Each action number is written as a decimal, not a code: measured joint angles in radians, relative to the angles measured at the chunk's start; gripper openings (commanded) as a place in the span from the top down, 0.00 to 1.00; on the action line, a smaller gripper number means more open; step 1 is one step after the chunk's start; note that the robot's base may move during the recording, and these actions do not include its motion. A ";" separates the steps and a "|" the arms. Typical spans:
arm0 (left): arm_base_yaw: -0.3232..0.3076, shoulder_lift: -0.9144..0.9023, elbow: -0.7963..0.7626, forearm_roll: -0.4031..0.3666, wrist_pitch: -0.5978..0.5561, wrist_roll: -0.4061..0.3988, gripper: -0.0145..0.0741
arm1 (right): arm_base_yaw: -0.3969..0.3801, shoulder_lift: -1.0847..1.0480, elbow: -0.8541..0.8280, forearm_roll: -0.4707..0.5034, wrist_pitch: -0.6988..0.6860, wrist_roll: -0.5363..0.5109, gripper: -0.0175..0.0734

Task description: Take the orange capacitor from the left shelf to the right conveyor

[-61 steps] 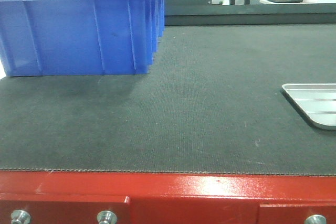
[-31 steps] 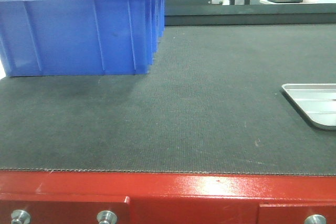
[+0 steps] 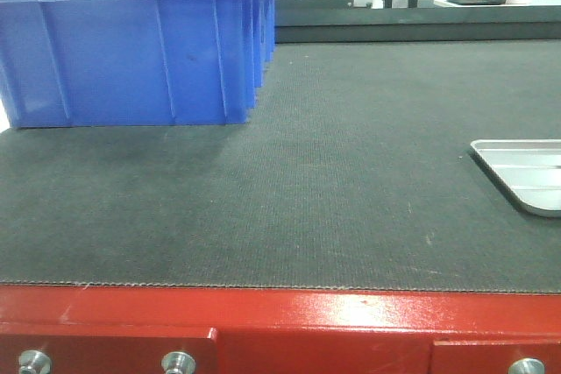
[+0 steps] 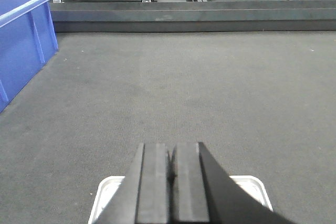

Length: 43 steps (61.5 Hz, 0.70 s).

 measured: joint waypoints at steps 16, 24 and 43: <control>0.000 0.000 0.000 0.000 0.000 0.000 0.98 | 0.000 -0.009 0.004 0.000 0.000 0.000 0.75; 0.000 0.000 0.000 0.000 0.000 0.000 0.98 | 0.000 -0.072 0.088 0.000 -0.025 0.000 0.75; 0.000 0.000 0.000 0.000 0.000 0.000 0.98 | 0.016 -0.407 0.378 0.038 -0.056 -0.014 0.75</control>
